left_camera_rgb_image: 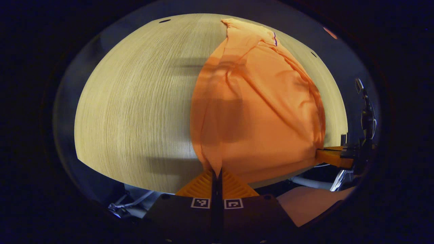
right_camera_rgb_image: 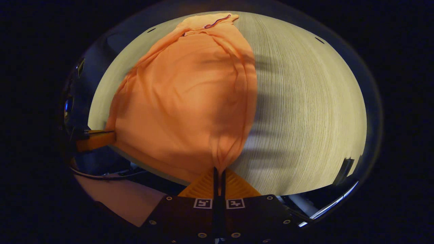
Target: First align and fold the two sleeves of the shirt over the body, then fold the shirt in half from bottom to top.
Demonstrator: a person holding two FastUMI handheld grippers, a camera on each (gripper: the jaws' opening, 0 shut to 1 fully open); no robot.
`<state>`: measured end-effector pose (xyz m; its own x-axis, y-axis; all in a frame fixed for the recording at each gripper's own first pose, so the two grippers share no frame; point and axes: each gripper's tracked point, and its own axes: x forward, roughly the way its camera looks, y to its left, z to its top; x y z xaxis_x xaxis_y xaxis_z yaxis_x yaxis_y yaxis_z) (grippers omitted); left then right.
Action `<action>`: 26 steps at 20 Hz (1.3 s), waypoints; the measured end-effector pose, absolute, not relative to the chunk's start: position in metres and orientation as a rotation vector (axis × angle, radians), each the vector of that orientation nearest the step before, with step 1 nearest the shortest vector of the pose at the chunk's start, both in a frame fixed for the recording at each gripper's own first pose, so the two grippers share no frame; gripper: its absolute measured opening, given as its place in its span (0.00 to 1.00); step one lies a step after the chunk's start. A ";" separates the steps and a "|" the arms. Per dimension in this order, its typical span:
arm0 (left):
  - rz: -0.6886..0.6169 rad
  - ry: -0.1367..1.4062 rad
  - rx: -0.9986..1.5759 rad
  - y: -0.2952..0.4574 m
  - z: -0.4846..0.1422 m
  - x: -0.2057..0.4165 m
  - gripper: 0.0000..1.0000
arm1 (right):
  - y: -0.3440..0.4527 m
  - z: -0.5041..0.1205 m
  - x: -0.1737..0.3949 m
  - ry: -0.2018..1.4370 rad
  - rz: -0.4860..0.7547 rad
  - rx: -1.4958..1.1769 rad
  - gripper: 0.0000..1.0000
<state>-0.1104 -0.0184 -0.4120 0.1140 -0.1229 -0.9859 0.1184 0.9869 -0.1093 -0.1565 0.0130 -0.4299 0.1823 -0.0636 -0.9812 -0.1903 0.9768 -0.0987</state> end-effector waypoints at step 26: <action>-0.324 1.107 -0.117 -0.085 -0.260 0.104 0.01 | 0.028 -0.257 0.031 1.066 0.178 -0.093 0.00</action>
